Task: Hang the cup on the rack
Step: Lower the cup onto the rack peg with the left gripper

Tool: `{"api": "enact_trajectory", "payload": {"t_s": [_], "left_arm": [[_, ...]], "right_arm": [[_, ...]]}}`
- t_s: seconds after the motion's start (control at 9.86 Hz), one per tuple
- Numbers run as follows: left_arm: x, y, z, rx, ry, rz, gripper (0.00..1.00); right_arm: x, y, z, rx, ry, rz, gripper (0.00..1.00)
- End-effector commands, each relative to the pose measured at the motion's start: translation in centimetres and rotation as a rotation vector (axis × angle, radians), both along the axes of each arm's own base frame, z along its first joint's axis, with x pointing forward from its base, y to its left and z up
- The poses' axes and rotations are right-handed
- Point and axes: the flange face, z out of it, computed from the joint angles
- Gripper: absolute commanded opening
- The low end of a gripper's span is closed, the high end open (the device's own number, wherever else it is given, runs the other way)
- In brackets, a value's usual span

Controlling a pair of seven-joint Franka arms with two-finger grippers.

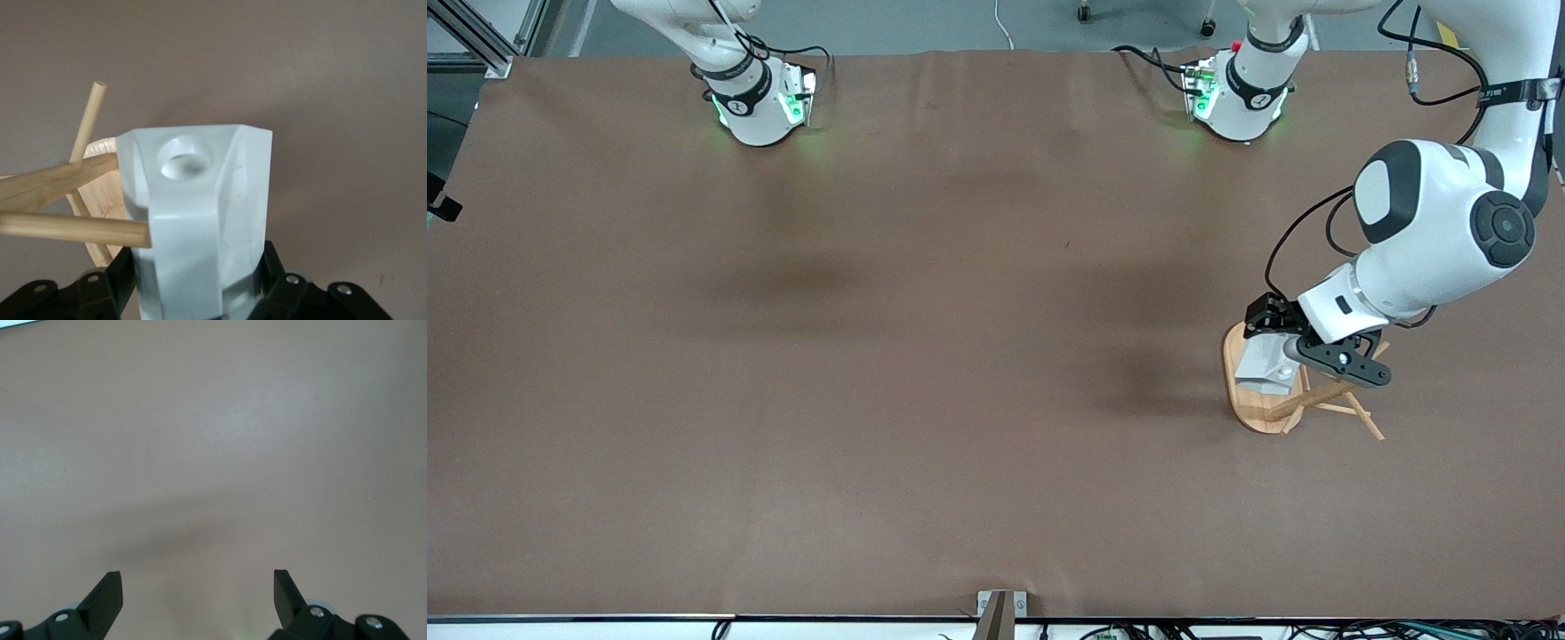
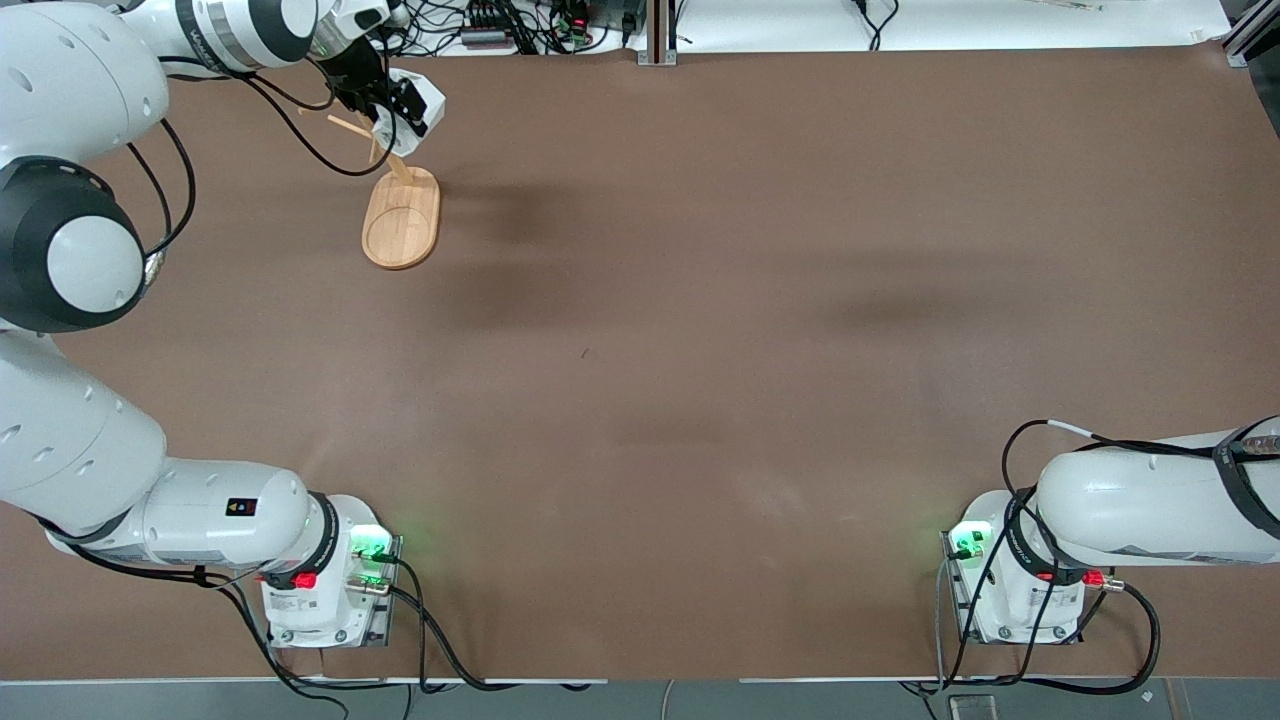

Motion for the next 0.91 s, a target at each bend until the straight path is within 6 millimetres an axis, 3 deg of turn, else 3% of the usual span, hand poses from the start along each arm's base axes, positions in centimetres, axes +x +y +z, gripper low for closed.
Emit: {"api": "enact_trajectory", "payload": {"t_s": [0.0,0.61,0.71,0.81], "left_arm": [[0.5,1.4,-1.4,0.004,0.007,-0.032,0.0],[1.2,4.2,-3.1,0.002,0.006,-0.03,0.02],[1.3,4.5,-3.1,0.004,-0.002,-0.024,0.11],[1.3,4.3,-3.2,0.004,0.0,-0.024,0.48]], "right_arm": [[0.2,0.0,0.4,-0.007,-0.006,0.009,1.0],[0.4,1.0,0.4,-0.007,-0.006,0.017,1.0],[0.3,0.9,0.4,-0.006,-0.004,0.016,1.0],[0.3,0.9,0.4,-0.006,-0.004,0.014,1.0]]}}
